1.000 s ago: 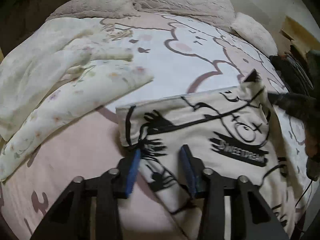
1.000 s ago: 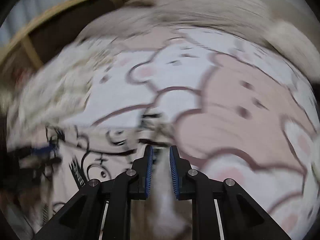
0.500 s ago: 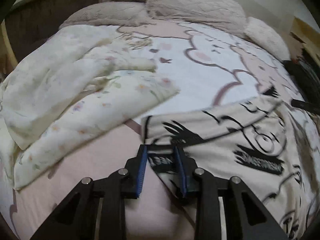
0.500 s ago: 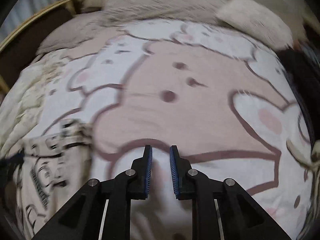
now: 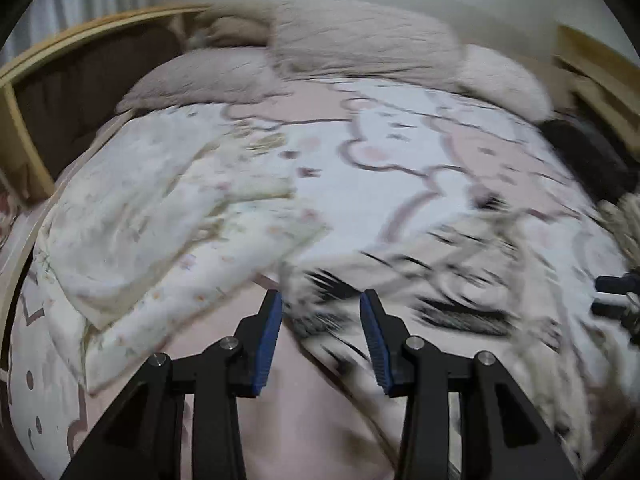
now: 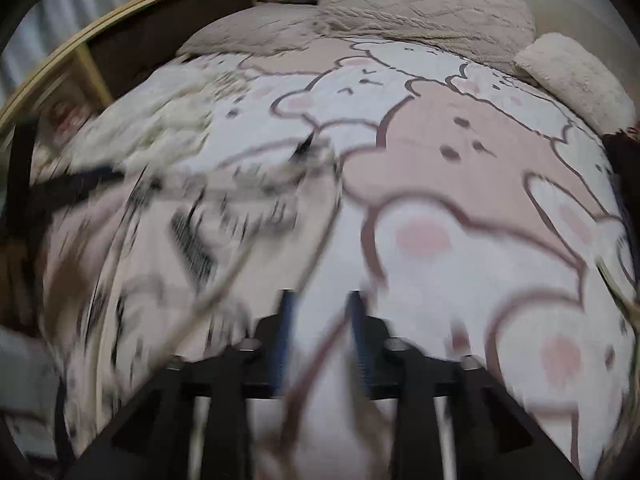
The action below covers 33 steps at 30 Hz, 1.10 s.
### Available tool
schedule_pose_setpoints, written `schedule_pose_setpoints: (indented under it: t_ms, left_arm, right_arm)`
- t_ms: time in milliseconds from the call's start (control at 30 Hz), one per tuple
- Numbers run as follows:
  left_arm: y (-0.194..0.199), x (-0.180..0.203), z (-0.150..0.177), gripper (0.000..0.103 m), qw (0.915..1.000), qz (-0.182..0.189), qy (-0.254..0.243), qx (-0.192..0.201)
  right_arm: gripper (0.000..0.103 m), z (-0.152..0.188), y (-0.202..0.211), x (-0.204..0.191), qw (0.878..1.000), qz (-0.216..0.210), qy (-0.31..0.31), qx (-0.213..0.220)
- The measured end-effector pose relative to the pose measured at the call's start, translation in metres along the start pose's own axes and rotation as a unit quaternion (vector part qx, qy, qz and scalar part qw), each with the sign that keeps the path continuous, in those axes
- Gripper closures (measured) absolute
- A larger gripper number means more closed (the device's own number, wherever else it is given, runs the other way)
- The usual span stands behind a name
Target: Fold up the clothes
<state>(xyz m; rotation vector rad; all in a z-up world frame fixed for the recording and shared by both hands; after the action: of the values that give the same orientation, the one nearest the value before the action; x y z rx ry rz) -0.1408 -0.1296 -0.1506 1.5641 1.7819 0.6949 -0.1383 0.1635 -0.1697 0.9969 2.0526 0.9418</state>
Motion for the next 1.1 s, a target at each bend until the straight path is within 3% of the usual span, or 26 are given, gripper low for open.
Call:
schedule_pose_setpoints:
  t_ms: [33, 200, 367, 533, 667, 800, 867, 933, 967, 1067, 1100]
  left_arm:
    - [0.012, 0.009, 0.008, 0.061, 0.9998, 0.018, -0.008, 0.000]
    - [0.062, 0.051, 0.051, 0.061, 0.9952, 0.091, -0.035, -0.011]
    - [0.108, 0.065, 0.102, 0.061, 0.9911, 0.124, -0.043, -0.022]
    - [0.125, 0.056, 0.147, 0.060, 0.9803, 0.176, 0.039, -0.080]
    - [0.125, 0.054, 0.174, 0.042, 0.9715, 0.186, 0.087, -0.119]
    - [0.110, 0.063, 0.188, 0.042, 0.9541, 0.212, 0.122, -0.173]
    - [0.106, 0.074, 0.188, 0.049, 0.9401, 0.245, 0.136, -0.193]
    - [0.103, 0.079, 0.186, 0.063, 0.9272, 0.275, 0.147, -0.208]
    - [0.104, 0.081, 0.183, 0.063, 0.9266, 0.278, 0.147, -0.206]
    - [0.112, 0.078, 0.175, 0.063, 0.9533, 0.225, 0.107, -0.171]
    - [0.115, 0.073, 0.174, 0.063, 0.9578, 0.216, 0.102, -0.159]
  right_arm:
    - [0.049, 0.017, 0.011, -0.007, 1.000, 0.004, 0.008, 0.001]
    - [0.049, 0.098, 0.040, -0.058, 0.995, 0.042, 0.092, 0.005]
    - [0.049, 0.146, 0.048, -0.105, 0.980, 0.069, 0.183, 0.030]
    - [0.049, 0.162, 0.036, -0.143, 0.952, 0.104, 0.281, 0.058]
    - [0.049, 0.176, 0.026, -0.174, 0.922, 0.132, 0.355, 0.078]
    - [0.049, 0.185, 0.014, -0.192, 0.904, 0.149, 0.393, 0.076]
    - [0.049, 0.184, 0.012, -0.196, 0.902, 0.152, 0.397, 0.075]
    - [0.049, 0.181, 0.010, -0.198, 0.899, 0.162, 0.400, 0.074]
    - [0.047, 0.179, 0.010, -0.198, 0.899, 0.166, 0.399, 0.074]
    - [0.043, 0.171, 0.022, -0.188, 0.912, 0.162, 0.369, 0.079]
    - [0.043, 0.167, 0.028, -0.183, 0.919, 0.157, 0.352, 0.081]
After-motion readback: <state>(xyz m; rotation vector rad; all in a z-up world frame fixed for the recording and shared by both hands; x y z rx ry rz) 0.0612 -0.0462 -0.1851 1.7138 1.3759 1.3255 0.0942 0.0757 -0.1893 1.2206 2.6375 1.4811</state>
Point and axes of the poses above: each gripper's, at about its wrist camera, not at the fingertips, and y roughly against the way its jaws point, x to its right, z to its underside, the point moved 4 cm from there along -y, roughly the way its jaws point, and after that the axes turned 10 degrees about -z, right-handed, at the moved point
